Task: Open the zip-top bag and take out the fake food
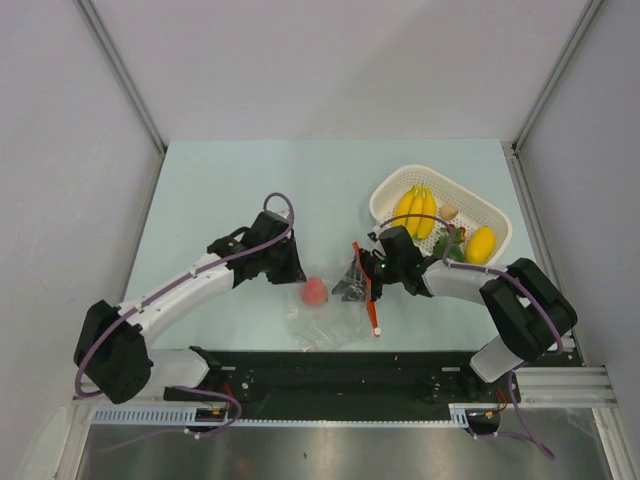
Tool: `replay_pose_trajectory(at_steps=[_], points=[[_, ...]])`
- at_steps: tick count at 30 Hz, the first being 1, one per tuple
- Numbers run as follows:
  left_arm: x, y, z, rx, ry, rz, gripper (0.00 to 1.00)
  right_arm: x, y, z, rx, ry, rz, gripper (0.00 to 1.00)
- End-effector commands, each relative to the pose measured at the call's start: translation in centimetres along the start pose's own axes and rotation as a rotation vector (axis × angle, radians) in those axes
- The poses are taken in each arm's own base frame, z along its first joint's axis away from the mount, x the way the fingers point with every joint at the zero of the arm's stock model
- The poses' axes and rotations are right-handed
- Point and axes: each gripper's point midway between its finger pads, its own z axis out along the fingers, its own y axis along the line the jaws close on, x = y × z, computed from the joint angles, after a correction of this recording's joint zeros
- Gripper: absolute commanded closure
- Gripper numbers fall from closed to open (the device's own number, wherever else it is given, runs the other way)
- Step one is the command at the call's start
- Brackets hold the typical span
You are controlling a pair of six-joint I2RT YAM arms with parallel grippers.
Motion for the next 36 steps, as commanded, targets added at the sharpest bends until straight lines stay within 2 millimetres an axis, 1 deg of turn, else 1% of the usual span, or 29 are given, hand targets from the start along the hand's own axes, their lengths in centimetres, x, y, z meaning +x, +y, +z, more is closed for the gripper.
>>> replay_pose_trajectory(at_steps=[1,2,4,5,7,8,9,12,14,18,19,21,22,25,26,31,36], points=[[-0.3,1.2,2.1,-0.001,0.007,-0.034,0.87,-0.5,1.8,0.5,-0.068,-0.004,-0.027,0.52],[-0.1,1.7,2.9,-0.022,0.023,-0.032,0.88,-0.5,1.9,0.5,-0.072,-0.003,-0.019,0.51],[-0.2,2.5,3.6,-0.048,0.026,-0.021,0.89,-0.5,1.9,0.7,-0.075,-0.002,-0.02,0.5],[-0.2,2.5,4.3,-0.048,0.034,-0.018,0.89,-0.5,1.8,0.8,-0.074,-0.001,-0.021,0.5],[-0.3,2.9,4.8,-0.062,0.039,-0.003,0.89,-0.4,1.8,1.0,-0.074,0.001,-0.021,0.48],[-0.1,3.1,5.5,-0.071,0.052,0.004,0.9,-0.3,1.6,1.2,-0.069,0.008,-0.02,0.45],[0.1,3.3,5.7,-0.075,0.06,0.009,0.9,-0.4,1.5,1.4,-0.068,0.007,-0.016,0.44],[0.6,3.6,6.9,-0.077,0.089,0.021,0.92,-0.5,1.4,1.8,-0.081,0.013,-0.01,0.42],[1.0,3.6,7.3,-0.067,0.107,0.023,0.92,-0.8,1.4,2.1,-0.088,0.004,-0.012,0.41],[0.9,3.4,7.6,-0.059,0.111,0.038,0.93,-1.2,1.4,2.6,-0.083,0.0,-0.016,0.38],[0.6,3.3,7.5,-0.06,0.109,0.043,0.93,-1.6,1.6,2.6,-0.083,-0.011,-0.022,0.34],[0.4,3.1,7.6,-0.055,0.106,0.054,0.92,-2.1,1.7,2.8,-0.082,-0.027,-0.024,0.31],[0.2,3.0,7.8,-0.053,0.11,0.059,0.92,-2.4,2.0,2.9,-0.085,-0.037,-0.022,0.28],[0.6,2.8,8.3,-0.037,0.134,0.058,0.94,-3.0,2.1,3.4,-0.089,-0.053,-0.011,0.23],[0.7,2.7,8.4,-0.031,0.142,0.059,0.94,-3.3,2.5,3.5,-0.104,-0.063,-0.017,0.23],[1.5,2.2,8.9,0.013,0.178,0.052,0.97,-4.0,2.5,4.6,-0.109,-0.09,0.004,0.18],[2.0,1.7,9.0,0.037,0.194,0.053,0.98,-4.7,1.8,5.6,-0.08,-0.119,0.037,0.15]])
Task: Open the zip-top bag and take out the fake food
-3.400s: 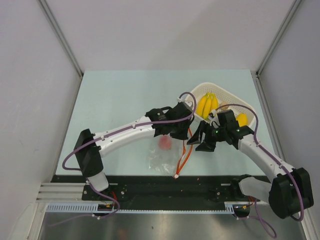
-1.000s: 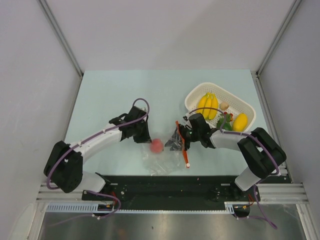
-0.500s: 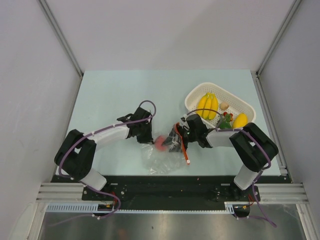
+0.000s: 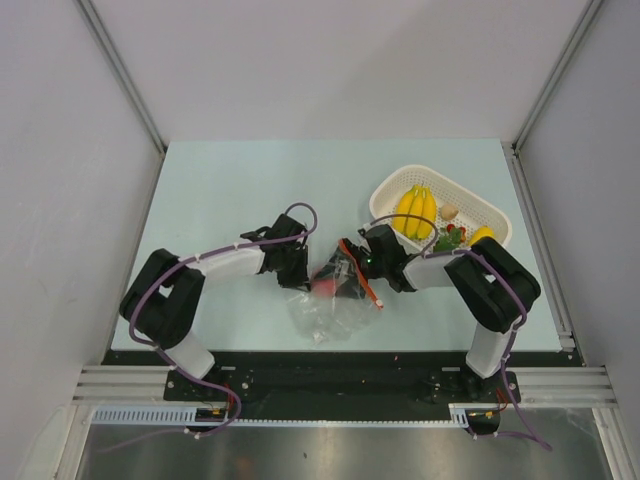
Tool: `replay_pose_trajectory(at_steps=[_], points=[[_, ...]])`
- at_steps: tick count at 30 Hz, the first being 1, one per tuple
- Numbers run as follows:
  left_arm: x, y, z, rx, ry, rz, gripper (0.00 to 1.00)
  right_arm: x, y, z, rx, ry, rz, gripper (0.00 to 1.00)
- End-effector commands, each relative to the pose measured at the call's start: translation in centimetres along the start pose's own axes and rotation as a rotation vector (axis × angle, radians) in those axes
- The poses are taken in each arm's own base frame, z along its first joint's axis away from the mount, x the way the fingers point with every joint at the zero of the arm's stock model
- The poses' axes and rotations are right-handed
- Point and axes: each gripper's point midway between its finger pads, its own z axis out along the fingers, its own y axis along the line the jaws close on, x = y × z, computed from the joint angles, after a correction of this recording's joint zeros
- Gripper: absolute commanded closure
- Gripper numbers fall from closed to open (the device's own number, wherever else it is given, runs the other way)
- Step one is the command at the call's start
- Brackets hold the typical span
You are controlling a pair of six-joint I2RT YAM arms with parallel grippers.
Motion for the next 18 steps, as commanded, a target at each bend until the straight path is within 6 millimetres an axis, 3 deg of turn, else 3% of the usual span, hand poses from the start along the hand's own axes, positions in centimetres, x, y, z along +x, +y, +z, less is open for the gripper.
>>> replay_pose_trajectory(at_steps=[1,5,6,7,11,15,18], points=[[-1.0,-2.3,-0.2,0.105,-0.016,0.033,0.98,-1.7,1.2,1.3,-0.027,-0.069,-0.016,0.15],[-0.3,-1.9,0.2,0.096,0.008,0.037,0.99,-1.6,-0.5,2.1,0.036,-0.044,0.01,0.19],[-0.1,-1.4,0.1,0.08,0.007,0.032,1.0,-1.6,-0.5,2.1,0.043,-0.04,-0.002,0.27],[0.1,-1.3,0.1,0.077,0.007,0.032,1.0,-1.2,-1.1,1.9,0.075,-0.03,0.002,0.28],[0.6,-0.1,0.4,0.043,0.008,0.009,1.0,-0.8,-1.1,-0.2,0.144,-0.047,-0.082,0.38],[0.8,1.1,1.0,-0.001,0.017,0.0,1.0,-0.8,-0.9,-4.1,0.228,-0.074,-0.153,0.6],[0.6,1.8,0.9,-0.041,0.007,0.008,1.0,-0.8,-1.3,-6.1,0.281,-0.067,-0.155,0.69]])
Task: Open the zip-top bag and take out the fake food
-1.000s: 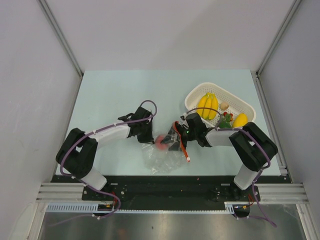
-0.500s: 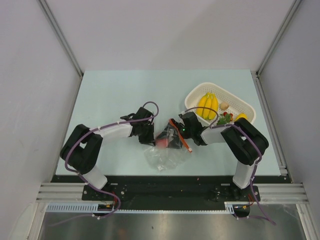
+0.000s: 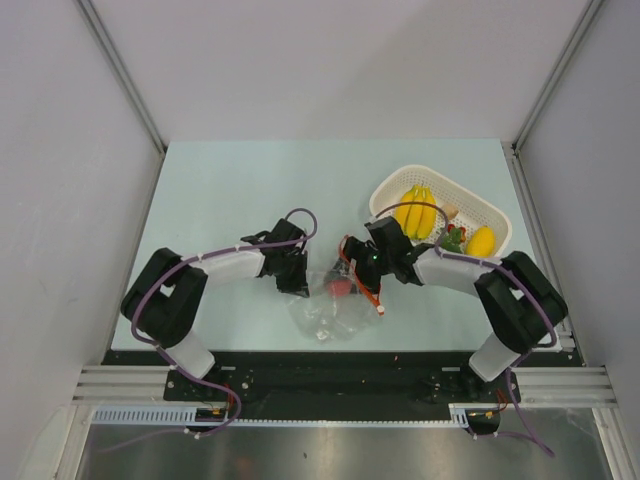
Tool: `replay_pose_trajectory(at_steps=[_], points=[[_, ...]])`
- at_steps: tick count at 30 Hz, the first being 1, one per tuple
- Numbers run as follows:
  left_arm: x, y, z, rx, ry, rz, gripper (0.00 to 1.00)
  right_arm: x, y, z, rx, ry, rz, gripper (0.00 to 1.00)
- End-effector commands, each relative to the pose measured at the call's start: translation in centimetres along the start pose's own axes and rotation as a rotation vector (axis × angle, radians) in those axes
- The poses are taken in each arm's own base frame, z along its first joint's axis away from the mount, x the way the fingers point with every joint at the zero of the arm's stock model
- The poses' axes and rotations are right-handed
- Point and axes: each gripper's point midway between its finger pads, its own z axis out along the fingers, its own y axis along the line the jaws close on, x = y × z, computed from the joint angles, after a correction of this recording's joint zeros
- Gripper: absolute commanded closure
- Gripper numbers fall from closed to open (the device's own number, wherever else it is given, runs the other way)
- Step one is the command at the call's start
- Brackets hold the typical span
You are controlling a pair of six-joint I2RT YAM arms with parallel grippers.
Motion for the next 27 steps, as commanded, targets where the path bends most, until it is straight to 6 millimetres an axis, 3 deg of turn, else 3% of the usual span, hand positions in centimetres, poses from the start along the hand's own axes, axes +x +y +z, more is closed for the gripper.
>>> replay_pose_trajectory(at_steps=[1,6,11,14,17,18,20,23,27], points=[[-1.0,0.7,-0.5,-0.035,-0.049,0.022,1.0,-0.5,-1.3,-3.7,0.127,-0.019,-0.068,0.7],[-3.3,-0.3,-3.7,-0.045,-0.144,0.079,0.95,0.5,-1.6,-5.9,0.169,0.016,-0.115,0.72],[-5.9,-1.9,-7.8,-0.052,-0.227,0.14,0.85,-0.2,0.2,-8.4,0.166,-0.038,-0.175,0.73],[-6.2,-4.2,-11.1,0.045,-0.273,0.147,0.68,0.1,0.6,-8.9,0.165,-0.037,-0.185,0.72],[-5.6,-8.2,-14.7,0.253,-0.309,0.149,0.39,-0.1,0.7,-8.9,0.164,-0.042,-0.185,0.72],[-5.8,-10.0,-16.8,0.352,-0.357,0.17,0.34,-0.2,1.0,-8.8,0.16,-0.044,-0.184,0.72],[-4.3,-12.5,-18.3,0.481,-0.341,0.196,0.24,0.1,1.3,-8.5,0.153,-0.039,-0.184,0.72],[-3.4,-14.8,-20.4,0.52,-0.377,0.237,0.19,0.5,2.0,-8.4,0.142,-0.029,-0.179,0.72],[-3.0,-16.6,-20.1,0.481,-0.38,0.231,0.2,0.8,2.9,-8.8,0.136,-0.042,-0.18,0.72]])
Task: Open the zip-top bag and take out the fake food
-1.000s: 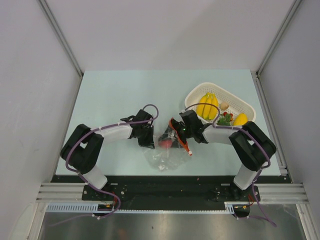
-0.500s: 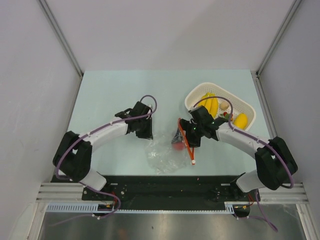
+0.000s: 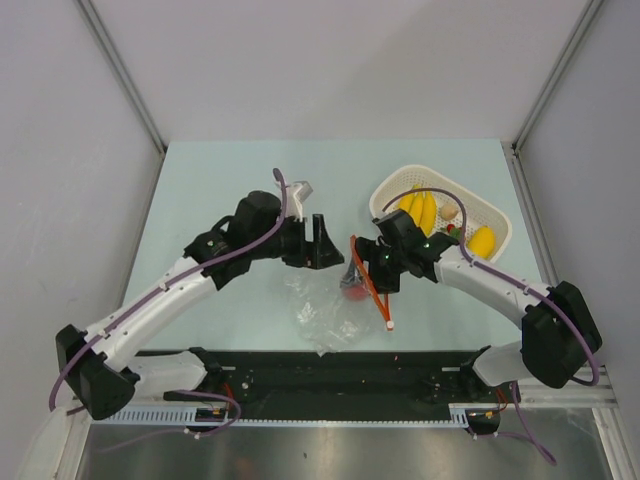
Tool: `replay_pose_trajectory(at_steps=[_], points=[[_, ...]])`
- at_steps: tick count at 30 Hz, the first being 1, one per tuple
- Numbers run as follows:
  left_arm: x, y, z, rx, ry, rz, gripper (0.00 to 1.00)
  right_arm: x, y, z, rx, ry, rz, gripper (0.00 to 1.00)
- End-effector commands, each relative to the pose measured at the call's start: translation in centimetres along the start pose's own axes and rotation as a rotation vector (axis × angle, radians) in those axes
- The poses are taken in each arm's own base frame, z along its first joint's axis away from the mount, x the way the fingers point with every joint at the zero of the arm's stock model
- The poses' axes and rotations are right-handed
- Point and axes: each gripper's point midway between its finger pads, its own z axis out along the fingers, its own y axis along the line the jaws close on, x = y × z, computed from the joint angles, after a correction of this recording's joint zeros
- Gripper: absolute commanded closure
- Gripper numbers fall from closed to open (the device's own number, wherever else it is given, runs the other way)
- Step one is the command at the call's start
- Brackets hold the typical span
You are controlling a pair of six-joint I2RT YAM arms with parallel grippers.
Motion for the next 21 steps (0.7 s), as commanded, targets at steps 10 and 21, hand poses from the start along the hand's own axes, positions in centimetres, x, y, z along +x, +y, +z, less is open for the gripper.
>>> replay_pose_trajectory(at_steps=[10,21], points=[[-0.2,-3.1,2.7,-0.24,-0.021,0.028,0.25,-1.2,3.2,-1.6,-0.049,-0.049,0.041,0.71],[0.2,-2.5,5.2,-0.294,0.036,0.014,0.35,-0.6,3.4,-1.9,-0.039,-0.057,0.02,0.72]])
